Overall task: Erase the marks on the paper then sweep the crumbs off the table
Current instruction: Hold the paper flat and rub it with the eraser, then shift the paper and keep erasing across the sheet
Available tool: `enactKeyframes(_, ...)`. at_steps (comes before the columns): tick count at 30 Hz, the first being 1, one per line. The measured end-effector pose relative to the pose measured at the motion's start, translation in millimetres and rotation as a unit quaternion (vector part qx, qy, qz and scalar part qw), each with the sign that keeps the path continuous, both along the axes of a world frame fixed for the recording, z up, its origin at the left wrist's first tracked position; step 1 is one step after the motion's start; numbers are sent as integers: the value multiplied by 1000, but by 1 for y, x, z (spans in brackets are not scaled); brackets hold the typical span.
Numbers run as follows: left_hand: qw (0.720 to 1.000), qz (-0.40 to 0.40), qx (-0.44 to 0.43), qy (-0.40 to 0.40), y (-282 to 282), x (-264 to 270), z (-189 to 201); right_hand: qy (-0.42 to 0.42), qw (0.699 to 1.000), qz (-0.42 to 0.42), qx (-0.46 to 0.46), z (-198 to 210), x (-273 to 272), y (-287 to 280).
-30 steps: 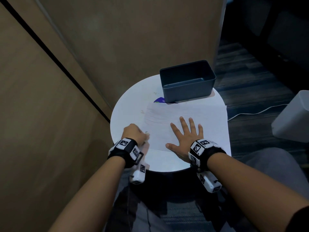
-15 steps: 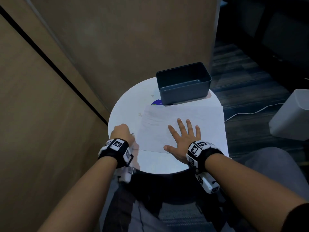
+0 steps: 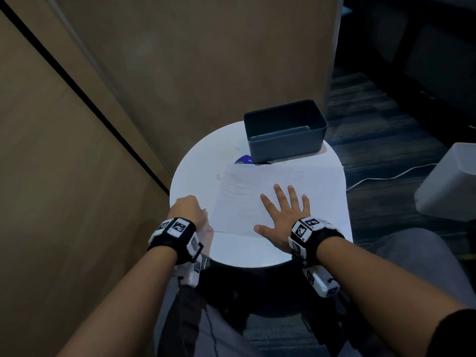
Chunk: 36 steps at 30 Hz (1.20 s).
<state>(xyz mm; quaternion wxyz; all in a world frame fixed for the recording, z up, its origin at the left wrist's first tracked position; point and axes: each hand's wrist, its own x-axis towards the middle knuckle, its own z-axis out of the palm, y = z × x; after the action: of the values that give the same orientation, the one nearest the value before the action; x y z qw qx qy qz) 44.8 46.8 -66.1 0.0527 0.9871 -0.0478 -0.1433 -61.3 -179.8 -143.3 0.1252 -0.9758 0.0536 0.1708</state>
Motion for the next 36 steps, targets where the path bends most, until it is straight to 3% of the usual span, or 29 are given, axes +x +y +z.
enactKeyframes(5, 993, -11, -112, 19, 11, -19, 5, -32, 998, 46, 14, 10, -5, -7)
enactKeyframes(8, 987, -24, -154, 48, -4, -38, 0, -1, 996, 85, 26, 27, -3, -19)
enactKeyframes(11, 977, -13, -199, 73, -24, -49, -9, -2, 997, 74, 27, 38, -9, -31)
enactKeyframes(15, 958, -17, -276, 73, -49, -54, -10, -75, 995, 29, 55, 44, -16, -49)
enactKeyframes(18, 959, -7, -277, 56, -56, -53, -9, -104, 989, 18, 102, 42, -20, -50)
enactKeyframes(24, 964, -6, -261, 47, -51, -54, -18, -15, 997, 80, -8, 24, -14, -28)
enactKeyframes(26, 965, -10, -259, 40, -45, -54, -16, -47, 997, 61, 23, 26, -6, -20)
enactKeyframes(29, 967, -5, -254, 37, -35, -49, -13, -157, 979, -45, 125, 38, -3, -18)
enactKeyframes(34, 972, 15, -225, 61, -27, -48, -15, -34, 998, 51, 29, 39, -6, -29)
enactKeyframes(36, 970, 14, -234, 68, -34, -49, -16, -45, 997, 48, 27, 40, -5, -34)
